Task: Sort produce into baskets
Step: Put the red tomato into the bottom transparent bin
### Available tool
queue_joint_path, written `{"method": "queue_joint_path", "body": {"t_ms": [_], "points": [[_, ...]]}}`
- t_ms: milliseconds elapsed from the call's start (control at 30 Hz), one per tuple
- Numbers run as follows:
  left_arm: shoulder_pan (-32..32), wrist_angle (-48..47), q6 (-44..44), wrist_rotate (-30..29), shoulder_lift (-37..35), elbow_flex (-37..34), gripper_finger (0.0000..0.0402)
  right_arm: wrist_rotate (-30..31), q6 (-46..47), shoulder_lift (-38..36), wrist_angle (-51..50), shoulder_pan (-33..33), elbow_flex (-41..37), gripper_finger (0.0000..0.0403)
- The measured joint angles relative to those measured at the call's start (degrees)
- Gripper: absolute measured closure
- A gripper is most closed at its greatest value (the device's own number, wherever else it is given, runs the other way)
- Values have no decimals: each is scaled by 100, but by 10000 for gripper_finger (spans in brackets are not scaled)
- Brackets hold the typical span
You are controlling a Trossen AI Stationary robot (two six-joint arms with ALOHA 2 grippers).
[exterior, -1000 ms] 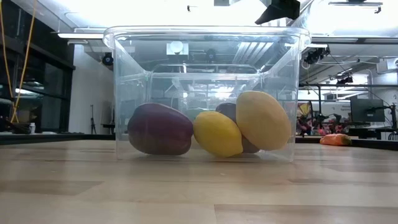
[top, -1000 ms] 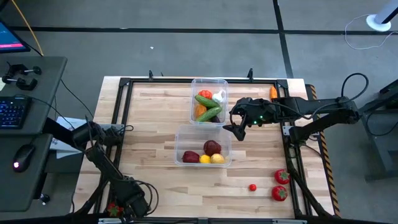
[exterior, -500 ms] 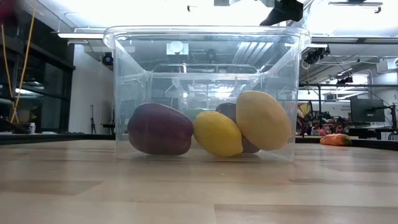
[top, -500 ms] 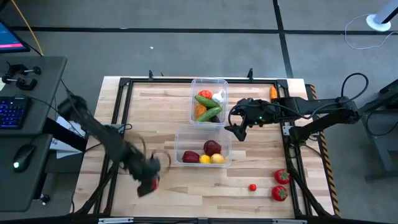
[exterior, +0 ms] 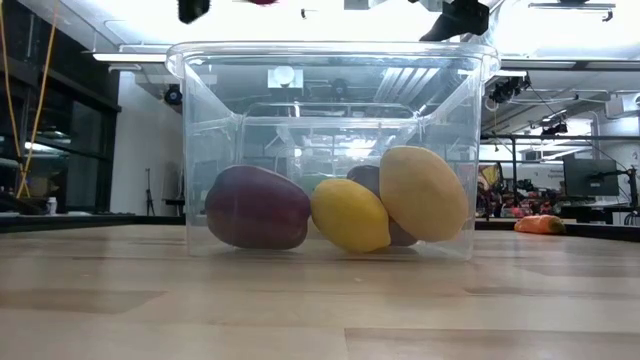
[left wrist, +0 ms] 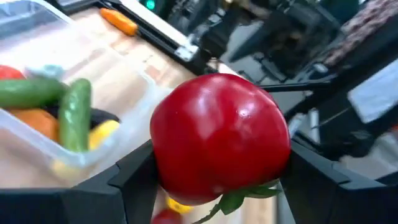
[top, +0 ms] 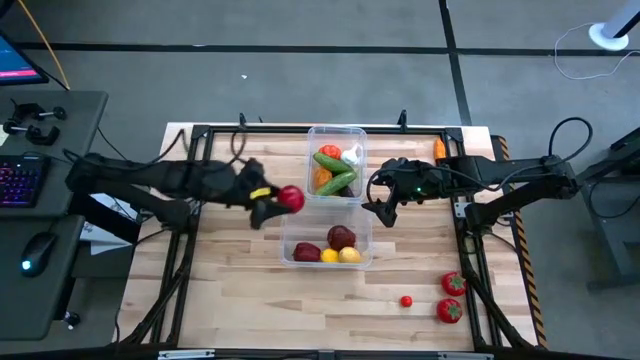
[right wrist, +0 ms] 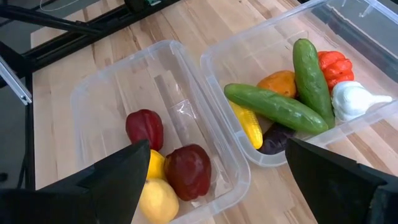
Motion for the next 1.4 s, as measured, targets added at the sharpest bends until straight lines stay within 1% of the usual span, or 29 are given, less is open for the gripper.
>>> {"method": "queue_joint_path", "body": {"t_ms": [67, 200, 267, 333, 467, 567, 733, 800, 900, 1000, 1100, 1200, 1300, 1400], "points": [[221, 195, 261, 191, 281, 0, 146, 2, 20, 0, 1, 1, 0, 37], [519, 854, 638, 752, 955, -4, 143, 66, 129, -2, 2, -1, 0, 37], [654, 1227, 828, 899, 1228, -4, 142, 220, 134, -2, 2, -1, 0, 37], [829, 1623, 984, 920, 1420, -4, 141, 440, 233, -2, 2, -3, 0, 37], [1387, 2317, 1341, 910, 1543, -3, 141, 1112, 433, -4, 4, -25, 0, 37], [1910, 2562, 1616, 1078, 1543, -3, 140, 1468, 688, -8, 13, -107, 0, 37], [2787, 2590, 2389, 1626, 1544, -2, 140, 1543, 822, -13, 255, -246, 0, 37], [3059, 2713, 2663, 1845, 1613, 0, 140, 1543, 1086, -13, 461, -281, 0, 37], [3374, 2929, 2786, 2265, 1815, 2, 140, 1547, 1391, -15, 772, -318, 0, 37], [3500, 3281, 2659, 2747, 2117, 2, 140, 1545, 1486, -15, 1049, -344, 0, 37], [3452, 3499, 2648, 2969, 2449, 2, 140, 1547, 1516, -15, 1201, -344, 0, 37], [3350, 3573, 2504, 2986, 2685, 2, 139, 1509, 1687, -15, 1289, -342, 0, 37], [3293, 3534, 2144, 2918, 2787, 2, 139, 1302, 1910, -17, 1291, -343, 0, 37], [3285, 3355, 1919, 2821, 2806, 0, 139, 982, 1647, -17, 1174, -342, 0, 37]]}}
